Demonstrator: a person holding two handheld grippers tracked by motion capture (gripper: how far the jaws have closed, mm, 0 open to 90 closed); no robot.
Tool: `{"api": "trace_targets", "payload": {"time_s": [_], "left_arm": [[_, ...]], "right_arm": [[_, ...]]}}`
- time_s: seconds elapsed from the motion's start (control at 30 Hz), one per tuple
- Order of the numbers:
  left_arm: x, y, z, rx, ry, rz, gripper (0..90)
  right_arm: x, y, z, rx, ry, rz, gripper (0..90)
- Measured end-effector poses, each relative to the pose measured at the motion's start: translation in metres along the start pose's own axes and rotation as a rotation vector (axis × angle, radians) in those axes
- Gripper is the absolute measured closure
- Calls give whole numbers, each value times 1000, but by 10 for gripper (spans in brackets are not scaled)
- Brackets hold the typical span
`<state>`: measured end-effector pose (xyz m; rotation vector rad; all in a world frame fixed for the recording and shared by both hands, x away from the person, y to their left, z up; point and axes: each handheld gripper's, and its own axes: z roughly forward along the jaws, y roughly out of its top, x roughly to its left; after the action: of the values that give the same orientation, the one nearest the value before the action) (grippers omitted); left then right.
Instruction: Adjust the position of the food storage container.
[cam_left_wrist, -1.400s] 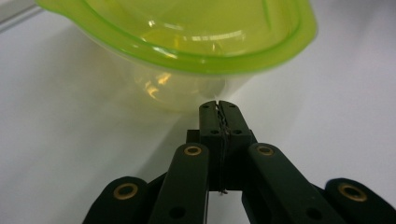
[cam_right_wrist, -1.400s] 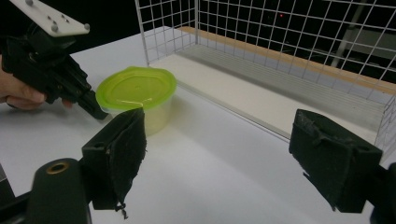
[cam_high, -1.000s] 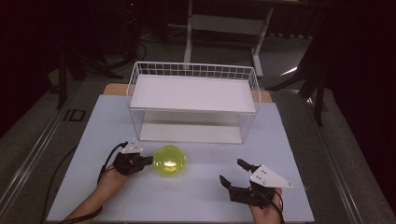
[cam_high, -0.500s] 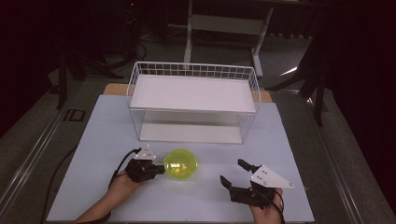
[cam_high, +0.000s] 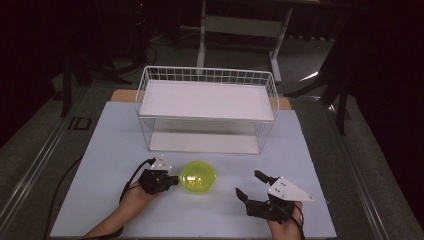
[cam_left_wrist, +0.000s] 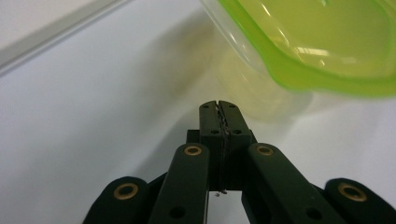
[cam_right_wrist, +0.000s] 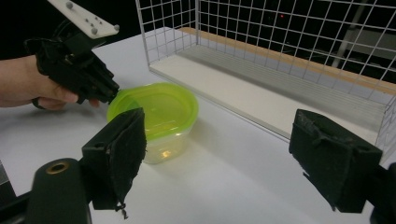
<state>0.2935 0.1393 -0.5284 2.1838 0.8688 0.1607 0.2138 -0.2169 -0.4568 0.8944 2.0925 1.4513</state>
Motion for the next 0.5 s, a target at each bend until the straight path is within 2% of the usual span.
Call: {"api": "trace_targets", "payload": {"time_s": [0.07, 0.13, 0.2, 0.5], "left_arm": [[-1, 2, 1, -2, -4, 2, 900], [-7, 5, 6, -5, -29, 7, 900], [-11, 6, 8, 2, -35, 20, 900], [-25, 16, 21, 18, -71, 30, 900]], "right_arm": [[0, 0, 0, 0, -1, 3, 186], [-1, 0, -1, 1, -3, 5, 186], [-1, 0, -1, -1, -3, 4, 186], [-1, -1, -2, 0, -2, 5, 186]]}}
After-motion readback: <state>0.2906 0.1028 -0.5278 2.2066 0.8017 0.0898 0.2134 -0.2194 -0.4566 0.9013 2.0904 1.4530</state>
